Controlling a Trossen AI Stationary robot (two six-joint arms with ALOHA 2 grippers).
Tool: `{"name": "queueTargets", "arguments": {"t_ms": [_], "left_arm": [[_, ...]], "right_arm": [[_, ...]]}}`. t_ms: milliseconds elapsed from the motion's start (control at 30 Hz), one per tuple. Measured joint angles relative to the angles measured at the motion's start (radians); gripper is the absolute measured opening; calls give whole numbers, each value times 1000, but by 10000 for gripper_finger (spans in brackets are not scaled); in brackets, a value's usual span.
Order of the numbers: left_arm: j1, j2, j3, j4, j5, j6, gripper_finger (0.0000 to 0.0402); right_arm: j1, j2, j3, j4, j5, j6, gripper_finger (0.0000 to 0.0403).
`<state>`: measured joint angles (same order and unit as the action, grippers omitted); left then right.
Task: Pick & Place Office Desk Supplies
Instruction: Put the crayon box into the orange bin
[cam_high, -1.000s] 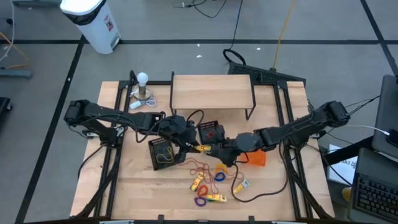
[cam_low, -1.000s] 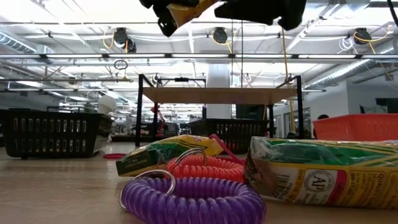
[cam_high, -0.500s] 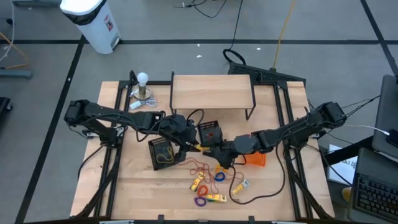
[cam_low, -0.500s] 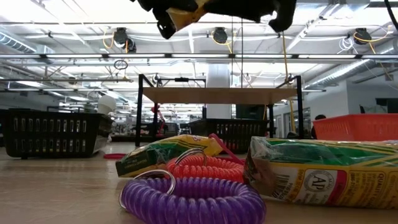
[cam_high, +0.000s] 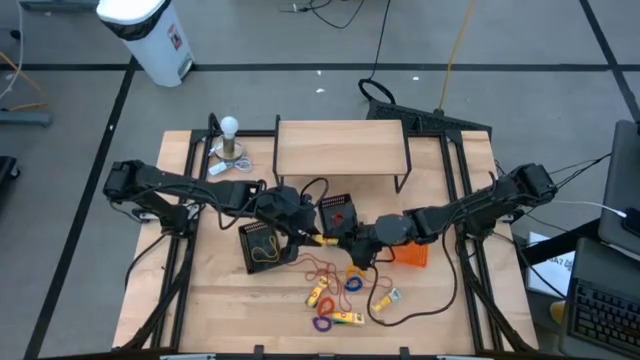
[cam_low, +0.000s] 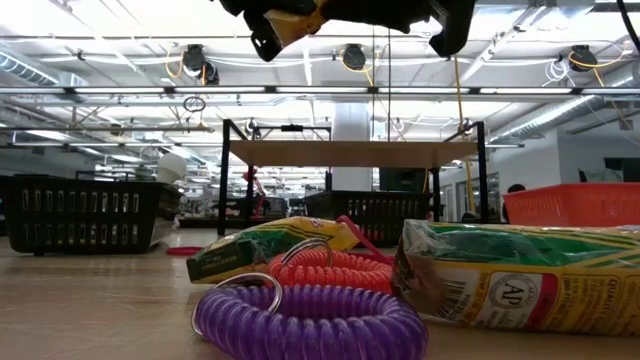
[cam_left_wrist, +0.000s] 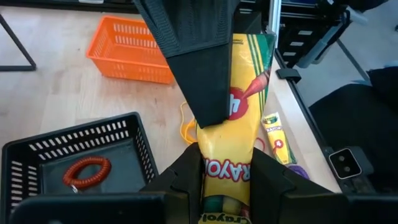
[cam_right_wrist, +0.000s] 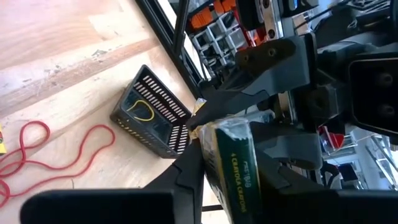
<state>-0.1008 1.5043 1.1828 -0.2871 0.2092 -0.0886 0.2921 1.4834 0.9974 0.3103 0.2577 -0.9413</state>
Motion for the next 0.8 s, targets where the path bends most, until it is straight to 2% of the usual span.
{"name": "queueTargets", "arguments": {"t_ms": [333, 433, 633, 800], "left_arm": [[0, -17, 2, 13, 3, 27, 102], [0, -41, 2, 20, 1, 35, 132], [0, -123, 1, 2, 1, 43, 218], [-5, -205, 1, -91, -7, 94, 266]], "right_arm": [[3, -38, 0, -16, 1, 58, 63], [4, -62, 0, -24, 0, 85, 62], [11, -93, 0, -61, -2, 108, 62], [26, -147, -1, -91, -2, 145, 62]]}}
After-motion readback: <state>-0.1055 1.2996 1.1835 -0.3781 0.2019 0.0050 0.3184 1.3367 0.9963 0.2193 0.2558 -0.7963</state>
